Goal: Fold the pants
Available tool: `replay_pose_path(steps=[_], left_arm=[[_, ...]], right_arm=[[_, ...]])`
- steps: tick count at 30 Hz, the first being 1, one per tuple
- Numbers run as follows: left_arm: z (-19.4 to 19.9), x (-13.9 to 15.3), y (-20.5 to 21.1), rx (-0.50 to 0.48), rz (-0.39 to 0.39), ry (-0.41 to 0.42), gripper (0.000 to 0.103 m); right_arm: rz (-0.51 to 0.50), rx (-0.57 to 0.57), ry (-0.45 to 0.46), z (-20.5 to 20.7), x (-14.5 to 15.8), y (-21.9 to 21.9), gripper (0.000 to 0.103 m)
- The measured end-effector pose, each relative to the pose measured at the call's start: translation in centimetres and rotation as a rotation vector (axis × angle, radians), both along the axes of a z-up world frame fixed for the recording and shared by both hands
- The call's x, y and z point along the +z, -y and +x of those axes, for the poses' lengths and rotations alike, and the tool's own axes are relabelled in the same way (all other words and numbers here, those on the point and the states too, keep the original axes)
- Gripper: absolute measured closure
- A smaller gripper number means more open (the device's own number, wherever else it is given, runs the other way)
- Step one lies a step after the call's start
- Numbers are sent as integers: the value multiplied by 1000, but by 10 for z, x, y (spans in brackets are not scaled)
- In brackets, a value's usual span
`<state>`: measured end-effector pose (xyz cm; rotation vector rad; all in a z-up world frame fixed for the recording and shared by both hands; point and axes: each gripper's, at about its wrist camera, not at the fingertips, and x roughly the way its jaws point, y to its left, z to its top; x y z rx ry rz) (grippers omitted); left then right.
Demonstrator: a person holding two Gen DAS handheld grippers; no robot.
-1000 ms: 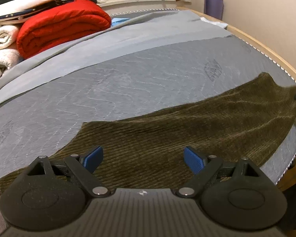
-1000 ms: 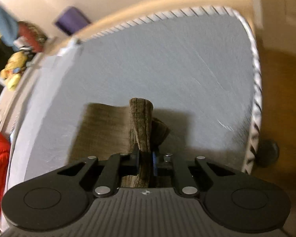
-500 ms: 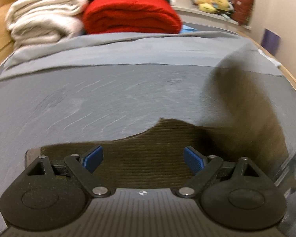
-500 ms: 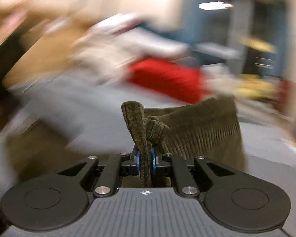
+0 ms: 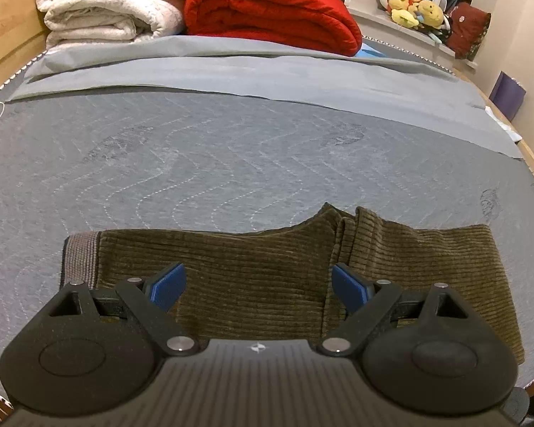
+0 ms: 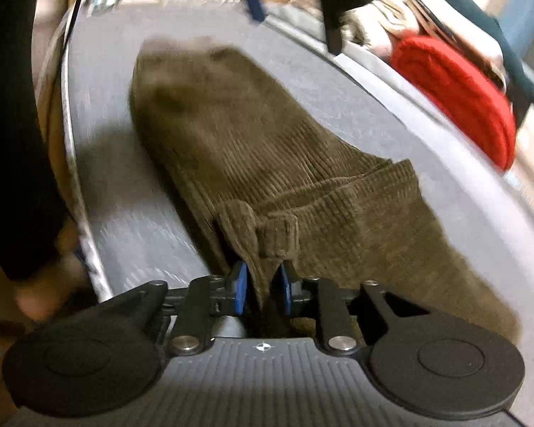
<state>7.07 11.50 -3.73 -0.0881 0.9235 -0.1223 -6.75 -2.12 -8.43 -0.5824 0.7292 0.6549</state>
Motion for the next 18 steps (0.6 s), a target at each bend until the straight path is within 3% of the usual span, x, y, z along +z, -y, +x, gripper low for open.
replay_pose_path(steps=[4, 6, 9, 10, 11, 13, 14, 18], left_arm=[[0, 0, 6, -7, 8, 7, 11], [0, -1, 6, -7, 14, 4, 11], [0, -4, 5, 2, 24, -6, 11], [0, -5, 4, 5, 26, -9, 11], [1, -5, 3, 9, 28, -11, 11], [1, -5, -1, 16, 27, -13, 11], [2, -5, -2, 19, 26, -12, 11], [3, -5, -4, 30, 24, -12, 11]], right_arm=[[244, -89, -3, 11, 30, 17, 69], [287, -153, 0, 18, 32, 20, 65], [197, -261, -55, 35, 10, 15, 62], [175, -249, -103, 37, -1, 12, 66], [182, -191, -134, 35, -6, 9, 90], [157, -39, -119, 23, 0, -4, 85], [159, 10, -131, 19, 4, -6, 73], [199, -64, -126, 27, 8, 4, 73]])
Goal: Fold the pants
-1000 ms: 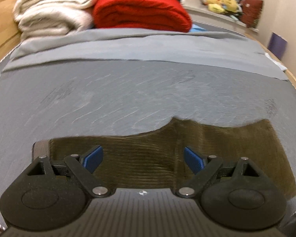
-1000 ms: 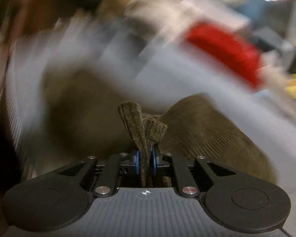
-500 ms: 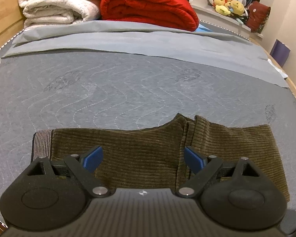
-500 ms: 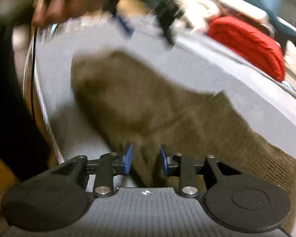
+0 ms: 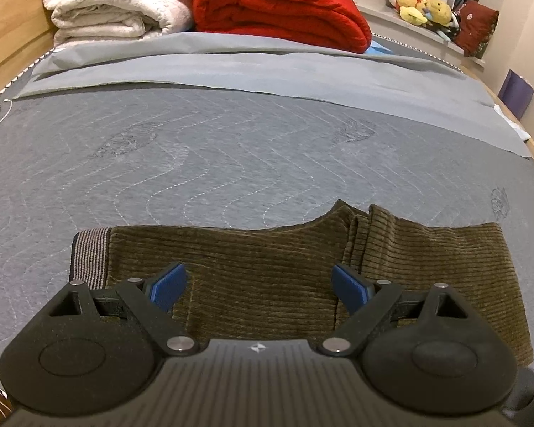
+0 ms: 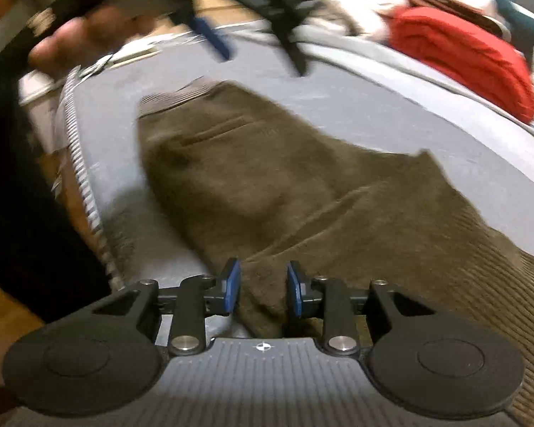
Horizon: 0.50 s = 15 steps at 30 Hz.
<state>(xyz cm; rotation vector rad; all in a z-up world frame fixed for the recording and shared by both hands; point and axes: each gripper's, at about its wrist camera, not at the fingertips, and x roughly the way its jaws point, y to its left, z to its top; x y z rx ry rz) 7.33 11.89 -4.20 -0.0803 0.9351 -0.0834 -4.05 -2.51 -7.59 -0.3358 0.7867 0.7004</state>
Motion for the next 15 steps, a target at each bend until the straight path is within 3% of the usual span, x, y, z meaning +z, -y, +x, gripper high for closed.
replay_pose_path(steps=[4, 7, 10, 15], left_arm=[[-1, 0, 2, -10, 1, 4, 11], [0, 0, 3, -9, -2, 1, 11], [-1, 1, 2, -6, -6, 1, 11], [0, 1, 0, -3, -8, 0, 11]], right_arm=[[31, -88, 33, 9, 4, 10, 72], [-40, 2, -59, 1, -13, 1, 73], [-36, 82, -60, -7, -10, -4, 69], [55, -18, -16, -2, 7, 10, 71]])
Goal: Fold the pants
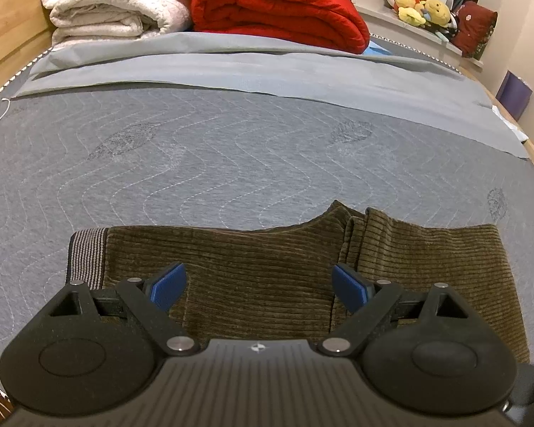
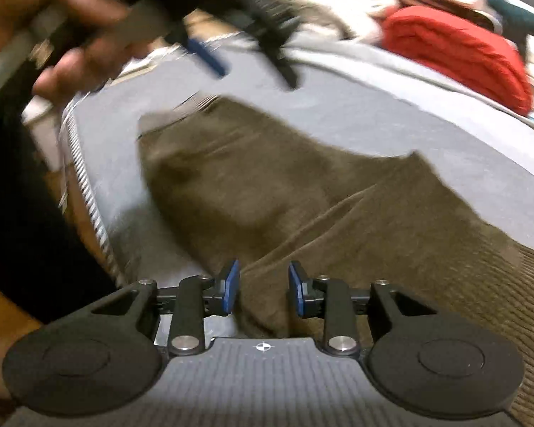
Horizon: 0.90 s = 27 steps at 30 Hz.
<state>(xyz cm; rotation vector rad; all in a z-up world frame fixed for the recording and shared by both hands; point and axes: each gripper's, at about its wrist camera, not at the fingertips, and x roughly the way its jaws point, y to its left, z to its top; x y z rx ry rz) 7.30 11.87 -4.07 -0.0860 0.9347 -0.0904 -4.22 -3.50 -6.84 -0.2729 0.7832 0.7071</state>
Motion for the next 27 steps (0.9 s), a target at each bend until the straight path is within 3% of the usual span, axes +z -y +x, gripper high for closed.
replay_pose_path(steps=[3, 5, 8, 10, 13, 16, 21, 24, 27], left_arm=[[0, 0, 0, -1, 0, 0, 11], [0, 0, -1, 0, 0, -1, 11], [0, 0, -1, 1, -2, -4, 11], [0, 0, -2, 2, -8, -4, 11], [0, 0, -3, 0, -12, -6, 11], [-1, -1, -7, 5, -25, -12, 11], [-15, -5, -16, -45, -87, 31, 10], [-33, -21, -23, -74, -85, 87, 10], [-48, -37, -28, -77, -84, 105, 10]], right_arm=[[18, -84, -5, 10, 1, 11, 71], [-34, -120, -20, 14, -7, 12, 71], [-163, -55, -68, 5, -30, 2, 72], [-209, -10, 8, -5, -27, -6, 71], [-138, -26, -10, -1, -9, 2, 71], [-75, -117, 44, 8, 27, 23, 69], [56, -339, 137, 21, 85, 82, 40], [71, -465, 162, 24, 91, 116, 38], [59, -602, 117, 27, 76, 135, 40]])
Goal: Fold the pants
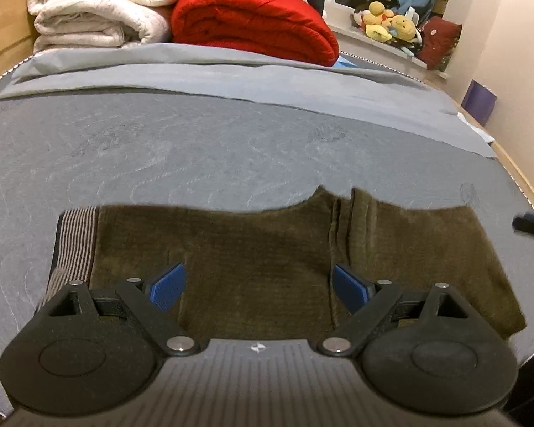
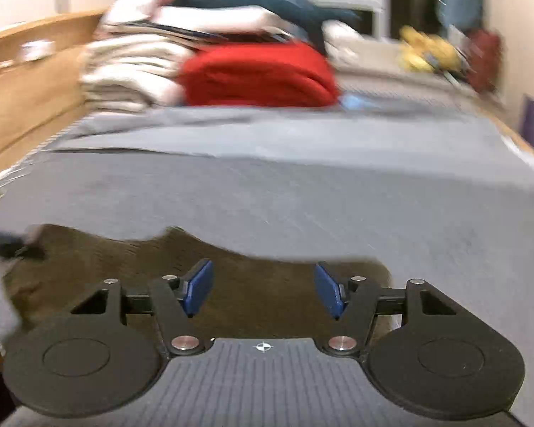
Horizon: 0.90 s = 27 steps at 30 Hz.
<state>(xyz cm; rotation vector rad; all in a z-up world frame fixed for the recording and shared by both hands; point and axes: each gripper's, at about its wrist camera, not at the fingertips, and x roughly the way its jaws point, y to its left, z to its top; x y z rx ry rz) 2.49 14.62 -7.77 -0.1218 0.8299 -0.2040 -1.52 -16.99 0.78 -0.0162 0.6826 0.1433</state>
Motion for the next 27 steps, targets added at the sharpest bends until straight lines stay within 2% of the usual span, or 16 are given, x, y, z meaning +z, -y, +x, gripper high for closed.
replay_pose_path(steps=[2, 4, 5, 7, 10, 11, 12, 14, 15, 18, 20, 22, 23, 26, 27], left_arm=[[-6, -1, -1, 14, -12, 3, 11], [-16, 3, -3, 18, -19, 71, 11], [-22, 3, -5, 18, 3, 94, 11], [-26, -1, -9, 19, 25, 91, 11], [-24, -8, -26, 43, -11, 37, 15], [-23, -11, -35, 62, -46, 10, 25], [-22, -15, -47, 95, -101, -19, 43], [-20, -20, -70, 176, -207, -64, 62], [-19, -22, -81, 225, -251, -69, 63], [-18, -25, -109, 361, -293, -71, 62], [-16, -32, -125, 458, -304, -99, 54], [-16, -41, -137, 515, -351, -133, 51], [-16, -45, -142, 537, -389, -144, 51], [-19, -44, -148, 580, -409, -130, 48], [-22, -41, -148, 606, -387, -119, 38]], right_arm=[[33, -23, 32, -3, -1, 1, 41], [55, -46, 18, -5, -8, -1, 41], [56, -53, 1, -4, -14, -2, 41], [34, -42, -21, -3, -21, -7, 41], [7, -42, -6, -5, -17, -13, 41], [20, -59, -12, -5, -16, -12, 41], [35, -77, -22, -6, -15, -12, 41], [59, -92, -32, -10, -14, -15, 41], [65, -89, -30, -13, -14, -15, 41], [62, -66, -18, -26, -23, -14, 41], [59, -60, -38, -36, -42, -8, 41], [26, -72, -126, -36, -68, -2, 43], [5, -84, -179, -30, -74, 0, 50], [53, -59, -109, -28, -65, 10, 48], [39, -62, -110, -26, -66, 13, 48]])
